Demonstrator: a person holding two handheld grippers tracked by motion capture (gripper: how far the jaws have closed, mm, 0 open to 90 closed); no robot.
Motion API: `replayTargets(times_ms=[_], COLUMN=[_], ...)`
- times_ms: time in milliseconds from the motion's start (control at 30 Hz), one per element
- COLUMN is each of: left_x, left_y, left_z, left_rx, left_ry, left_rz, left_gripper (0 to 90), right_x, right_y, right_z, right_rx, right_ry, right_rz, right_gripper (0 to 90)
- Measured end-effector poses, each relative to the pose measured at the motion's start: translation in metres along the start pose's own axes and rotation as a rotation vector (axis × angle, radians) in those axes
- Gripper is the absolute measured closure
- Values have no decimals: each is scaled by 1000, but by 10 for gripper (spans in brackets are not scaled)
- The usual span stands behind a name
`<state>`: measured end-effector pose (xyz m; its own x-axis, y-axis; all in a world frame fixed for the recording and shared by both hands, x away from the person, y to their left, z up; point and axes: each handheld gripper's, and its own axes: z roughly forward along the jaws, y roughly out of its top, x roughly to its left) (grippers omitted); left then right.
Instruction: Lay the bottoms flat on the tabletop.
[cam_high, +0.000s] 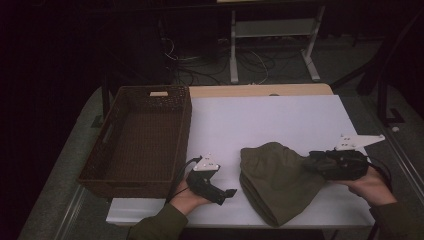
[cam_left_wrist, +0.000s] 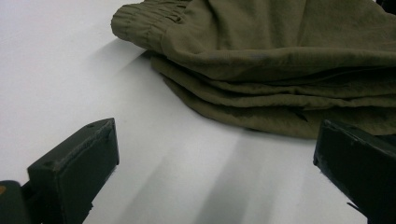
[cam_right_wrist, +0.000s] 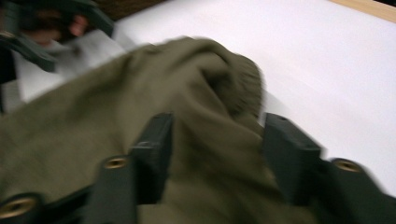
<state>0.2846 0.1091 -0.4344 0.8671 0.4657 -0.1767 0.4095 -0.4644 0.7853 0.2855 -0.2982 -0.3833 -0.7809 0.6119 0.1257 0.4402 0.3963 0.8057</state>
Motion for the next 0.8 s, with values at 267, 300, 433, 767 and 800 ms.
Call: replayTargets(times_ms=[267,300,433,767,800], left_x=[0,0,-1,-2,-2], left_y=[0,0,0,0,0], left_z=[0,0,0,1,1], left_rx=[0,0,-2,0,0], left_ry=[-2,-2,-2,-5,-5], left_rz=[1,1,0,5,5], left_gripper=[0,0,0,0,0], right_x=[6,6,6,6,6], right_y=[16,16,19,14,12], right_z=[32,36,55,74,76], right_rx=[52,63,120,200,207], right_ry=[56,58,64,56,53], right_rz=[-24,-25,-28,-10,-14], right_gripper=[247,241,221,178,182])
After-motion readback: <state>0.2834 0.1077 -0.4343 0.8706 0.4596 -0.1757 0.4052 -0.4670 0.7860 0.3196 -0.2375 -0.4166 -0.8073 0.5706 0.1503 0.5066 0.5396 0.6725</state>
